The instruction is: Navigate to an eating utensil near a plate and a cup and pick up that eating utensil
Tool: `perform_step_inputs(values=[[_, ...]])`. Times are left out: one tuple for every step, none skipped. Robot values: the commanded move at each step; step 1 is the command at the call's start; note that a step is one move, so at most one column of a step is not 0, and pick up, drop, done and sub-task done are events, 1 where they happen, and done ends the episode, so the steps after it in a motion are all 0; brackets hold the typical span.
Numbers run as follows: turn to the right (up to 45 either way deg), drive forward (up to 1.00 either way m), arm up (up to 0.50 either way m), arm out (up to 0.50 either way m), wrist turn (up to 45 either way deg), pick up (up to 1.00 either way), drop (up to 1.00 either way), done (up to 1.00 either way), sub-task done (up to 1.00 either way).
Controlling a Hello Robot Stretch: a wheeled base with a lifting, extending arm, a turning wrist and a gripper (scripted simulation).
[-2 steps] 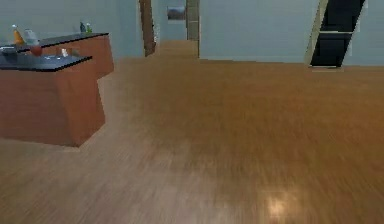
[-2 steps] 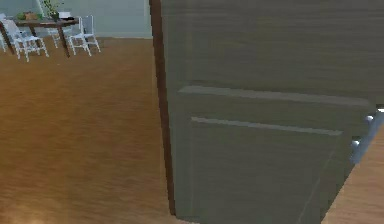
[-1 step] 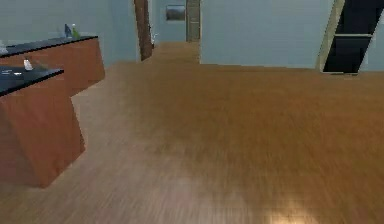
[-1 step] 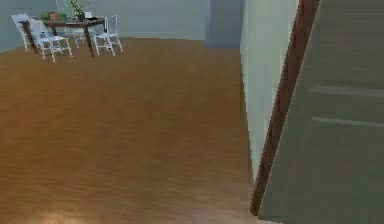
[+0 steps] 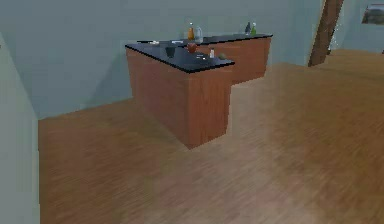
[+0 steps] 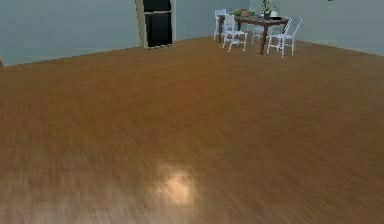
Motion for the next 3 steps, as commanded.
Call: perform_step_inputs(values=[[-9.0,0.0,0.0,0.0,0.0,0.0,0.0,0.0,0.0],[0.0,1.0,0.0,0.0,0.0,0.0,0.0,0.0,0.0],[-3.0,0.0,0.0,0.0,0.0,0.0,0.0,0.0,0.0]])
